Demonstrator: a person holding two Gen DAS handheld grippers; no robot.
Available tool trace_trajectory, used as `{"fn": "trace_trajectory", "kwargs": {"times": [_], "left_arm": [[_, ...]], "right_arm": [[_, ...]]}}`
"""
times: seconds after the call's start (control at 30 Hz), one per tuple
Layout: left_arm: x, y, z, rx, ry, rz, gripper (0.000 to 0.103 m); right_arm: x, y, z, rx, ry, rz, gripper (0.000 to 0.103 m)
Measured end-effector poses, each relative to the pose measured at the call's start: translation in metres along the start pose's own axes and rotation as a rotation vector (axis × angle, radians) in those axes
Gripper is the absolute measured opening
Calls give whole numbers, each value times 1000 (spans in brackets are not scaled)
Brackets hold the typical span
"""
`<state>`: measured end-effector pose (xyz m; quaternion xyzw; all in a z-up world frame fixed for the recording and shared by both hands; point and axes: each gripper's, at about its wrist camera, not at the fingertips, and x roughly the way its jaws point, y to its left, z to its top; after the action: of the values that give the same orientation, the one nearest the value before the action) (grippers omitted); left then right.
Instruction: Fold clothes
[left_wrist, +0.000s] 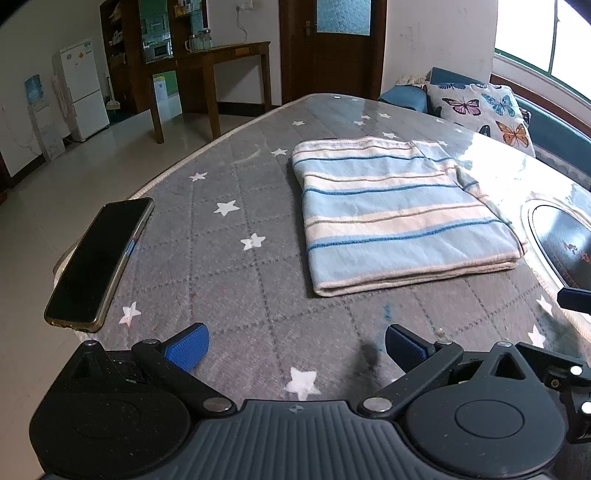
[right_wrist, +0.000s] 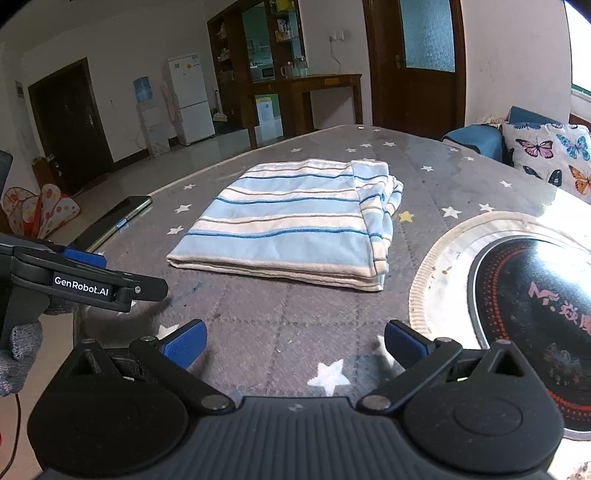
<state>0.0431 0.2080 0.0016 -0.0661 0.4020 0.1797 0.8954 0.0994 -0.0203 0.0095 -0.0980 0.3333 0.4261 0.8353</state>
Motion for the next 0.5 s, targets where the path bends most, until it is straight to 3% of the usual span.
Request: {"fn": "trace_trajectory", "kwargs": {"times": [0.5], "left_arm": [[-10,-14,-12,24,-16,9,103]], "right_arm": [[-11,8,-10,-15,3,-26,103]]}}
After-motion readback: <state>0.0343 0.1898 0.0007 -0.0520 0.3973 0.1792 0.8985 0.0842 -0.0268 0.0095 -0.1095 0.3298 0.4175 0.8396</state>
